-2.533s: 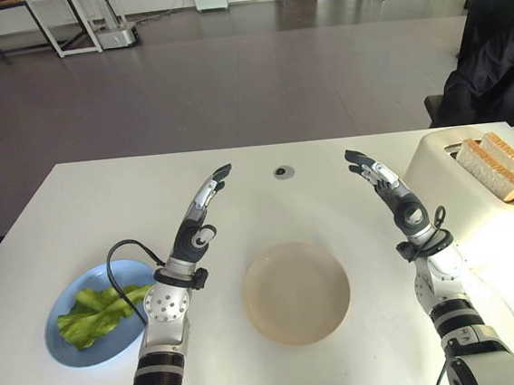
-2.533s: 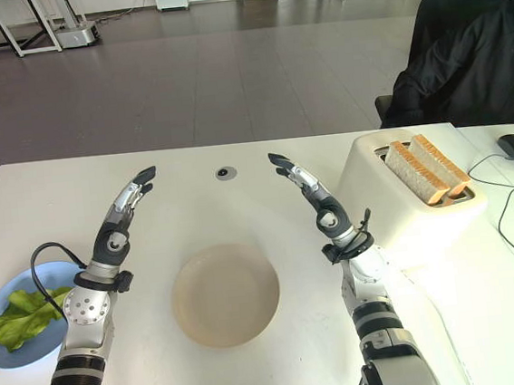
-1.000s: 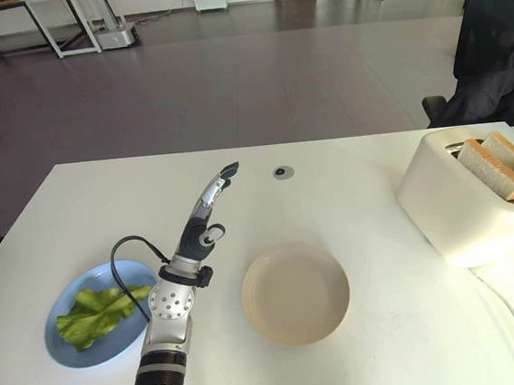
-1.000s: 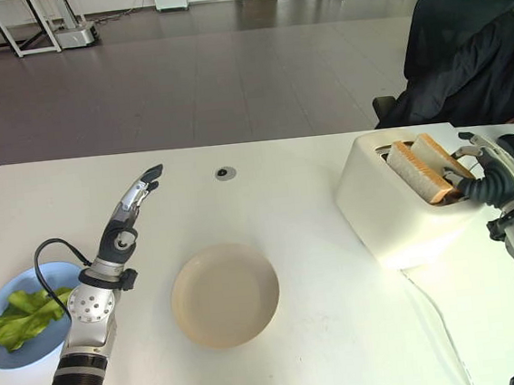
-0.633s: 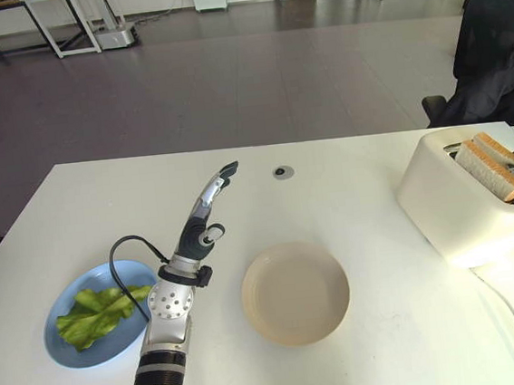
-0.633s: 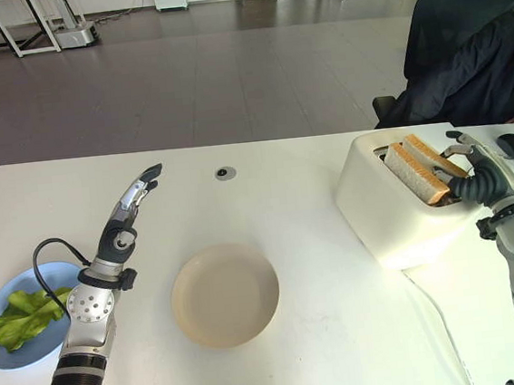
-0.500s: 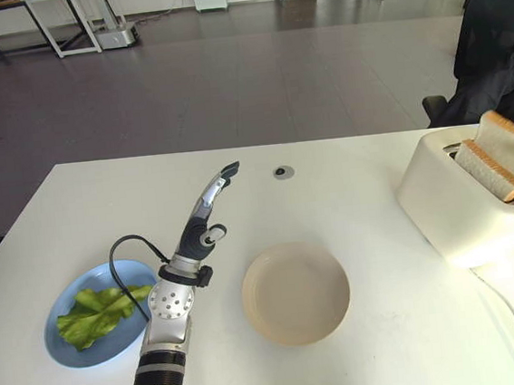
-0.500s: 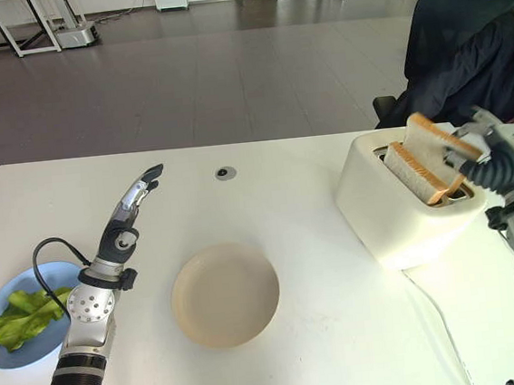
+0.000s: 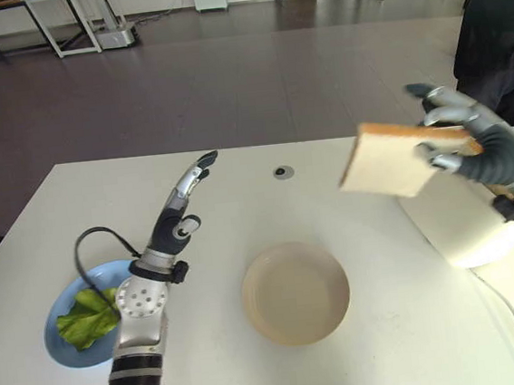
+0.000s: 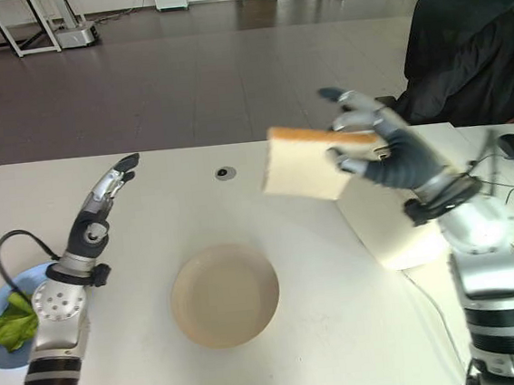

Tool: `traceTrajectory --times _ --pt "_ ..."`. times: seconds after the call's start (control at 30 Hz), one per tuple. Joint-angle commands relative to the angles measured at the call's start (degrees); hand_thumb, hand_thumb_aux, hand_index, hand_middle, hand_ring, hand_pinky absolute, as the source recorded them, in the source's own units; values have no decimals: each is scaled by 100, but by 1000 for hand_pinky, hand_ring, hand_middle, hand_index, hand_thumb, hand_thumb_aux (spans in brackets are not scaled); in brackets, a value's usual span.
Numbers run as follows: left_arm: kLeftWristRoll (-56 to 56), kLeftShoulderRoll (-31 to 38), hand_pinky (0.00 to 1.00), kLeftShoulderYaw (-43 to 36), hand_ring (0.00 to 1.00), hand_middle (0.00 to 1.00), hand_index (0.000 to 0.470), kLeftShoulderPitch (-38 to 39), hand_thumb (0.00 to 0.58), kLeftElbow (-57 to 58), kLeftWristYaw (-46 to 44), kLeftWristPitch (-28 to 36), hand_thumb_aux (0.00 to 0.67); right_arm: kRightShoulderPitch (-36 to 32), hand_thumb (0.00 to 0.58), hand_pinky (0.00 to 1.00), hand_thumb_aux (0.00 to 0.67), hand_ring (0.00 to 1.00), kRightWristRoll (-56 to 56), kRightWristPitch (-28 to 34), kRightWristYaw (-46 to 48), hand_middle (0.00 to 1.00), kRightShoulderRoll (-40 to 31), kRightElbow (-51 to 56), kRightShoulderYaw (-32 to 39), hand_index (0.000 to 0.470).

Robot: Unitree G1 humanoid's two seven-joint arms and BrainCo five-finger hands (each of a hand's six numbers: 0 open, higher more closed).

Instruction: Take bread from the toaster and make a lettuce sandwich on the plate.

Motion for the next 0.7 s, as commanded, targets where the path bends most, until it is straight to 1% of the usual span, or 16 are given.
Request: traceTrajectory --times 0.03,0.1,0.13,0.23,0.33,0.47,0.53,0.6,0.63,0.7 --pt "101 1198 0 681 0 0 0 526 0 -128 -592 -59 0 -243 580 0 670 0 -1050 -393 9 0 520 470 1044 470" --pt "212 1733 0 1167 0 0 0 1042 0 33 -765 -307 0 -331 580 0 670 0 -1672 -724 -152 0 781 830 1488 470" --pt "374 1964 0 1402 0 0 0 1275 0 245 -763 -419 0 -330 580 0 670 0 -1574 -655 14 0 928 988 1681 470" --pt "968 2456 0 1882 0 0 0 1719 0 940 -545 -511 0 -369 580 0 670 0 -790 -77 853 0 1174 1323 2003 470" --pt "1504 2802 0 2072 0 0 0 1902 0 1484 -234 -391 0 -488 580 0 670 0 -64 514 1775 0 1185 1383 2141 470" --pt "1829 3069 0 2151 0 0 0 1983 0 1781 62 -220 0 -562 580 0 670 0 826 1347 2835 0 926 811 2073 470" --pt "1908 3128 0 2122 0 0 0 1991 0 1898 169 -187 0 -567 580 0 670 0 948 1600 3129 0 789 586 2077 470" --pt "2117 3178 0 1959 0 0 0 1933 0 2062 318 -88 0 -545 580 0 670 0 542 1567 3124 0 792 690 2326 470" --pt "2222 3203 0 1863 0 0 0 1903 0 2150 391 -50 0 -534 580 0 670 0 133 1384 2982 0 827 852 2513 470" --pt "2342 3239 0 1740 0 0 0 1849 0 2278 526 -52 0 -556 580 0 670 0 -918 801 2427 0 915 1209 2875 470"
